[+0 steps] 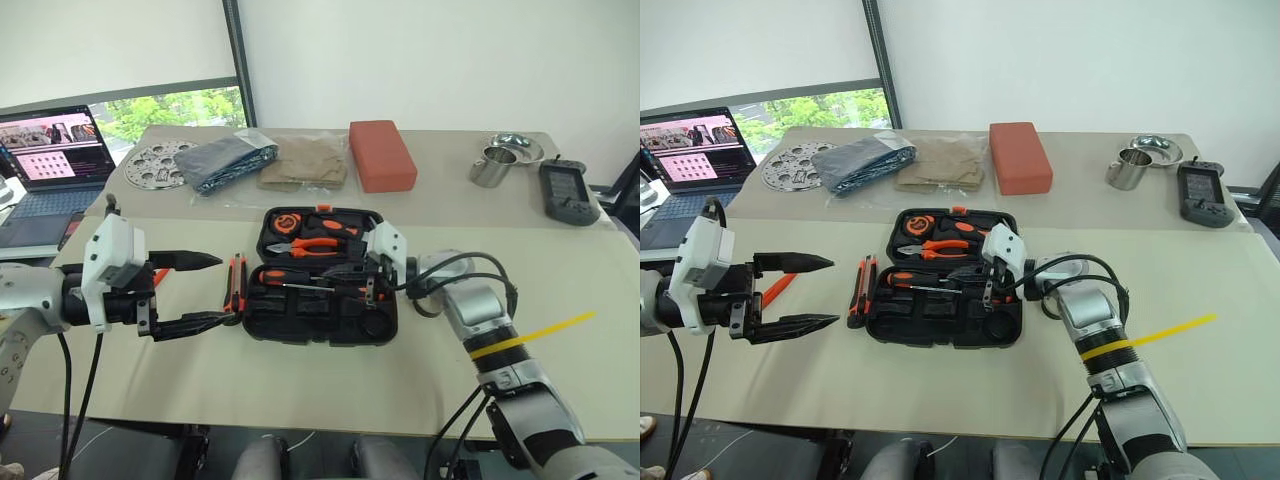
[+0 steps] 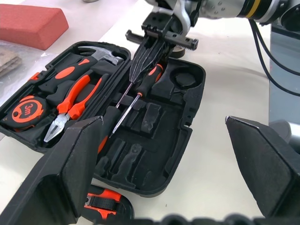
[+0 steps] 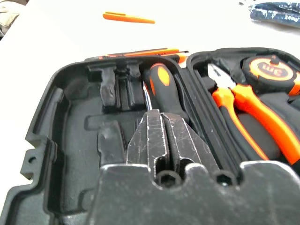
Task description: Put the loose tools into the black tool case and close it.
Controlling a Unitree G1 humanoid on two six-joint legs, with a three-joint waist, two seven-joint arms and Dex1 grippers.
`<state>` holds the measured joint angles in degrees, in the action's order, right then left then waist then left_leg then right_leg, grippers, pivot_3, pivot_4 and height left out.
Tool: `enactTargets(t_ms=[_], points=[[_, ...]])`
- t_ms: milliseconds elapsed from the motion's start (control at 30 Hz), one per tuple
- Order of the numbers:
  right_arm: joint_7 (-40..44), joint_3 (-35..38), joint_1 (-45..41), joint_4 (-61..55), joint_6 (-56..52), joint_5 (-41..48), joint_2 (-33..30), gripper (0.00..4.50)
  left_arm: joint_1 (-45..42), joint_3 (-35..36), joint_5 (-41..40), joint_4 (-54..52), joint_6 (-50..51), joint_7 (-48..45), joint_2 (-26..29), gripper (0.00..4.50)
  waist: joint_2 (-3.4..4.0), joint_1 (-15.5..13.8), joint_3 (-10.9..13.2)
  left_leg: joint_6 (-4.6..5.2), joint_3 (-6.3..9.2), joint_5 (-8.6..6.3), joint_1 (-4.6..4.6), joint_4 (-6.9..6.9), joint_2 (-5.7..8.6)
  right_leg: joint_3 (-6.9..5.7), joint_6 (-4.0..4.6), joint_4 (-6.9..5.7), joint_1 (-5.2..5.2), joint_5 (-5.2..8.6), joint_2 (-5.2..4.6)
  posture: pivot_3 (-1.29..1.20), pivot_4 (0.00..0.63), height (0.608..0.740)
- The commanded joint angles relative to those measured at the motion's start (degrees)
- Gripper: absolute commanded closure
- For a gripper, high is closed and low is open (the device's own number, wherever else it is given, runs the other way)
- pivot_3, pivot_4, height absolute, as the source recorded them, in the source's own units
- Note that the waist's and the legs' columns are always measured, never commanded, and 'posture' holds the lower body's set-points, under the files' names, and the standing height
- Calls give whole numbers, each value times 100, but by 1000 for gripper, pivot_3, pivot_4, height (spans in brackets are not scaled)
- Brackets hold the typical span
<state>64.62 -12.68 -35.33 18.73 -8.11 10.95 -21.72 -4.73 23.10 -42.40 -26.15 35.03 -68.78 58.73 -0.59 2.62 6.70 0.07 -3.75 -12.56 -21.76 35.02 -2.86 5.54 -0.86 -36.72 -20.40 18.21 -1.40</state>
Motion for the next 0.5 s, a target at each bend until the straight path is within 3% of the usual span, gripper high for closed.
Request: enactTargets(t_ms=[33, 500], points=[[123, 17, -57, 219, 346, -49, -2, 4442, -106, 43, -6, -11, -113, -36, 103, 0, 0, -1, 0, 0, 0, 0, 0, 0, 0, 0, 0, 0, 0, 0, 0, 0, 150, 740], [73, -339, -188, 1180, 564, -721, -38, 4442, -82, 61, 49, -21, -111, -39, 104, 0, -2, 4, -1, -1, -6, 0, 31, 0, -1, 3, 0, -2, 22, 0, -2, 0, 150, 740]])
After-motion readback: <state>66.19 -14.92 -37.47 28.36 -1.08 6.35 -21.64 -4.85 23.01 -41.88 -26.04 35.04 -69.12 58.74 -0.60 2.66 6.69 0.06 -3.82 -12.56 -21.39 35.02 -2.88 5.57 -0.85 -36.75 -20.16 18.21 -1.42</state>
